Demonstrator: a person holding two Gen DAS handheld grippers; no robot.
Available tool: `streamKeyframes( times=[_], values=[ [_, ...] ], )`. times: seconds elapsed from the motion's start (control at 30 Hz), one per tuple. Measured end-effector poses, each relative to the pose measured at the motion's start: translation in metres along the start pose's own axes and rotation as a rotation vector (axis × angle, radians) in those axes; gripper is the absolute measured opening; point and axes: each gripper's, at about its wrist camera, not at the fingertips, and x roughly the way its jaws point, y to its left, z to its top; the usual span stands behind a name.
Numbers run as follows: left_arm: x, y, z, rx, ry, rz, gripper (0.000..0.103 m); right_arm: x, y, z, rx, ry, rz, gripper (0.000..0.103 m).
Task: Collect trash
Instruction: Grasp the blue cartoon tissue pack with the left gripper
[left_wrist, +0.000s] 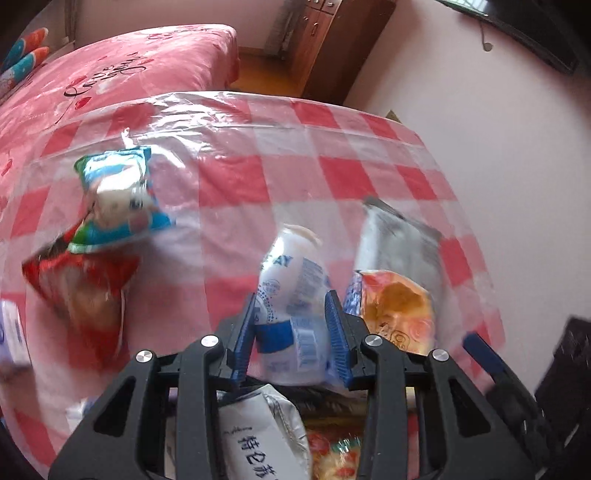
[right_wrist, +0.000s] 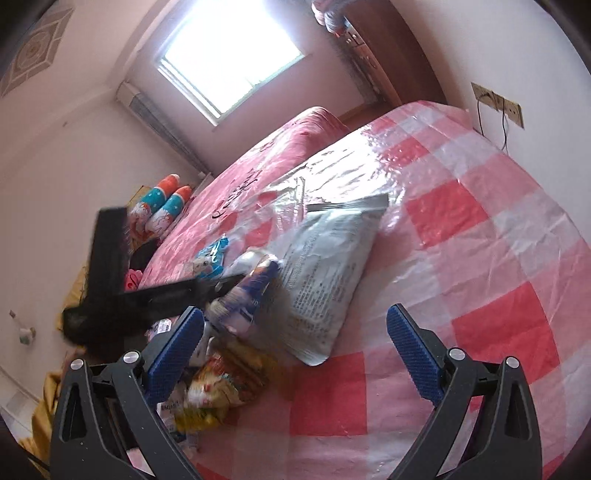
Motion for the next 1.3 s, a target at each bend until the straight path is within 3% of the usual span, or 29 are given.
streamKeyframes(
  times=[0.13,0.23,0.3,0.47,0.57,0.63,0.9,1.17,1.3],
  values=[
    [-0.029,0.002,-0.016,-0.007,-0.063,0.004,0.040,0.003,-0.002,-0.002,0.004,0.015,0.010,0.098],
    [-0.053,0.012,-0.022,-0.015,-0.119,0.030,0.055,0.006,0.004,-0.001,-0.031,0.015,0.003,0.098],
    [-0.073,0.023,-0.027,-0.022,-0.171,0.077,0.070,0.008,0.010,-0.002,-0.043,0.020,0.011,0.098],
    [-0.113,0.078,-0.046,-0.155,-0.269,0.238,0.076,0.012,0.025,-0.004,-0.096,0.020,0.011,0.098],
    [-0.123,0.115,-0.056,-0.233,-0.299,0.359,0.079,0.017,0.036,-0.006,-0.129,0.023,0.008,0.098],
    [-0.124,0.139,-0.060,-0.277,-0.303,0.392,0.080,0.019,0.042,-0.005,-0.152,0.019,-0.002,0.098],
    [-0.095,0.179,-0.065,-0.283,-0.237,0.432,0.083,0.040,0.059,-0.006,-0.231,0.048,-0.056,0.098],
    [-0.077,0.195,-0.062,-0.321,-0.231,0.395,0.083,0.047,0.066,-0.017,-0.233,0.107,0.025,0.098],
    [-0.071,0.191,-0.062,-0.311,-0.236,0.408,0.075,0.048,0.076,-0.027,-0.261,0.142,0.051,0.098]
  ],
)
